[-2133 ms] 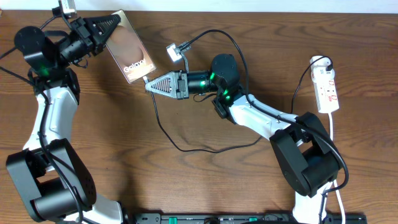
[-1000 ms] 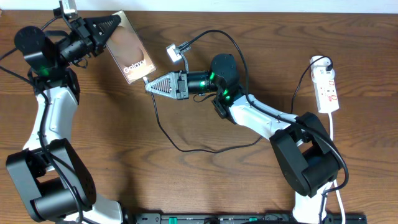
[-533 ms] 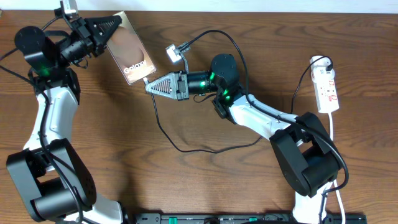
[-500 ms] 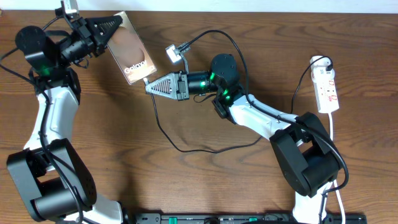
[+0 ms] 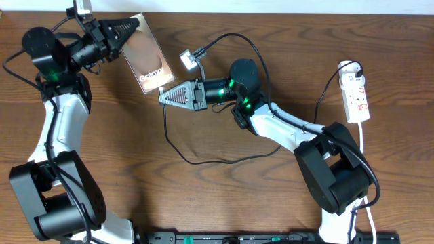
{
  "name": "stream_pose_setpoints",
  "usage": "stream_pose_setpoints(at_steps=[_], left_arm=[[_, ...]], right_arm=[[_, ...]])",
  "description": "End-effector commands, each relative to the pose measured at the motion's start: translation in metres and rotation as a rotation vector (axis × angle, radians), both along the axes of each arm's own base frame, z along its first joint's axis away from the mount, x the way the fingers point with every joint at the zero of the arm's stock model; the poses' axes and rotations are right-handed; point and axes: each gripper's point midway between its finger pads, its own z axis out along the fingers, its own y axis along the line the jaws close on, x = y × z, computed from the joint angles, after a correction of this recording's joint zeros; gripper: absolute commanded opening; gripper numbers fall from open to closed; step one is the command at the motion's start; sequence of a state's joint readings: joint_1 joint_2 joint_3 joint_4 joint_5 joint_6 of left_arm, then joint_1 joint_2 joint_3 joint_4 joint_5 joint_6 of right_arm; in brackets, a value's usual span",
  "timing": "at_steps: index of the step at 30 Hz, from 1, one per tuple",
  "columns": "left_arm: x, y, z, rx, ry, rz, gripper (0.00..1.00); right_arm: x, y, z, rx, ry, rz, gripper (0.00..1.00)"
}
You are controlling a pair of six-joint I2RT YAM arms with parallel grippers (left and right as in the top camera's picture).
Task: Plug charger to phone and switch on socket
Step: 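Push the plug up into the phone's port with the right gripper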
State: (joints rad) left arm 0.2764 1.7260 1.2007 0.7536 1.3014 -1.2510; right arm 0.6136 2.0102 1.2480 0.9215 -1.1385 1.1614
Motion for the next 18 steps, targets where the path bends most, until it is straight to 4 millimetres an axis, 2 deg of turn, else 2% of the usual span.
stream_pose_setpoints(at_steps=[1, 4, 9, 18], left_arm=[[-0.019, -0.016, 0.003, 0.021, -0.015, -0.116, 0.07], [-0.023, -0.018, 0.002, 0.029, -0.02, -0.141, 0.08], [-0.029, -0.021, 0.001, 0.042, -0.032, -0.18, 0.07], [-0.035, -0.024, 0.0, 0.062, -0.058, -0.22, 0.07]], right_arm=[[0.012, 0.0, 0.002, 0.012, -0.018, -0.056, 0.01], [0.011, 0.0, 0.0, 0.006, -0.024, -0.048, 0.01], [0.015, -0.003, -0.015, -0.046, 0.027, -0.054, 0.01], [0.017, -0.005, -0.015, -0.045, 0.026, -0.052, 0.01]])
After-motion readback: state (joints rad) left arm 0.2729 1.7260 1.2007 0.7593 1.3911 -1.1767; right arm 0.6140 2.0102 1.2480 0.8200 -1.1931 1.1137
